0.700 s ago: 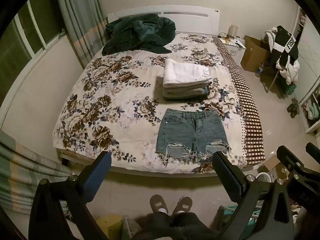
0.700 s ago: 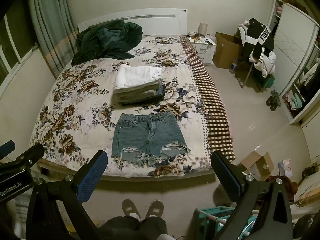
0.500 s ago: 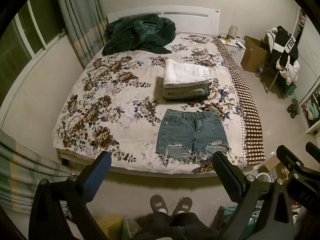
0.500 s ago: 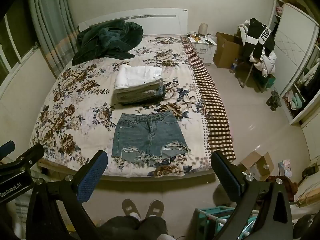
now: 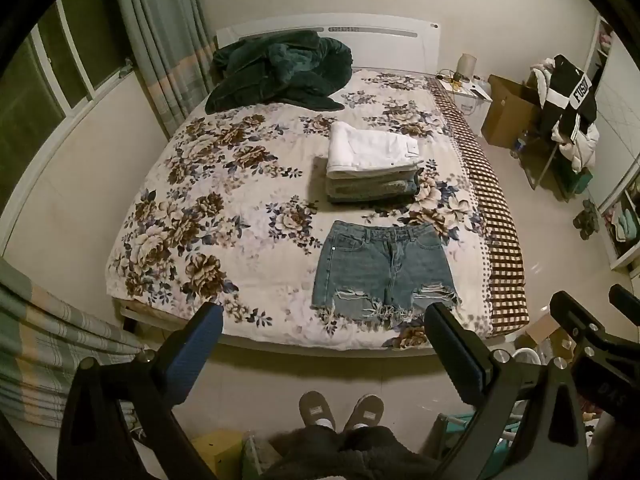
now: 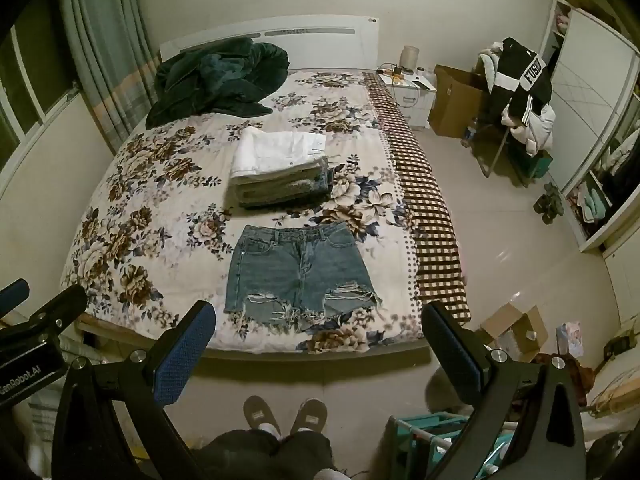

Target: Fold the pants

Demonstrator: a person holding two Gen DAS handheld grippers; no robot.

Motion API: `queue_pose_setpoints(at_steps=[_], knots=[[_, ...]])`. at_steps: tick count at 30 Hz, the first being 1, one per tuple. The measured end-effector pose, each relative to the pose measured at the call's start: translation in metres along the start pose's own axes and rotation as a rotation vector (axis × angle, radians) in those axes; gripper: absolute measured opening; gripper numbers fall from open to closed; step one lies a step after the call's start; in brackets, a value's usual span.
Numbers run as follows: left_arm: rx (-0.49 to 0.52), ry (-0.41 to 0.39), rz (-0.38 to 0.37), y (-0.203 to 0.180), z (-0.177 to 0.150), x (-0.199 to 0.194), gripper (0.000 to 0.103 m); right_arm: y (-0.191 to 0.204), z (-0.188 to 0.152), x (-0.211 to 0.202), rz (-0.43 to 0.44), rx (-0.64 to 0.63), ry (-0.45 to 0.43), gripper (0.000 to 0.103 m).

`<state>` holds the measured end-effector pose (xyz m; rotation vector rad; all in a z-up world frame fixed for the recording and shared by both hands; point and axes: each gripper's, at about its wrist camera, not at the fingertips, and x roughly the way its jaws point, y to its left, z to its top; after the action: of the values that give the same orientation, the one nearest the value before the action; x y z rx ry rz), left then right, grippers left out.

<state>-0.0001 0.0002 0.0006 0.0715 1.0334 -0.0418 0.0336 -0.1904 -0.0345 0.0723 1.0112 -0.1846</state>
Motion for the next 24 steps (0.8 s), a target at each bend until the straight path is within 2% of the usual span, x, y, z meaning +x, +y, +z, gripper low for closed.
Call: queue_pose_setpoints(at_steps=[24], knots=[[0.000, -0.009, 0.002, 0.003, 0.010, -0.013, 0.103, 0.000, 0.000, -0.007, 0.004, -0.006, 0.004, 0.103]])
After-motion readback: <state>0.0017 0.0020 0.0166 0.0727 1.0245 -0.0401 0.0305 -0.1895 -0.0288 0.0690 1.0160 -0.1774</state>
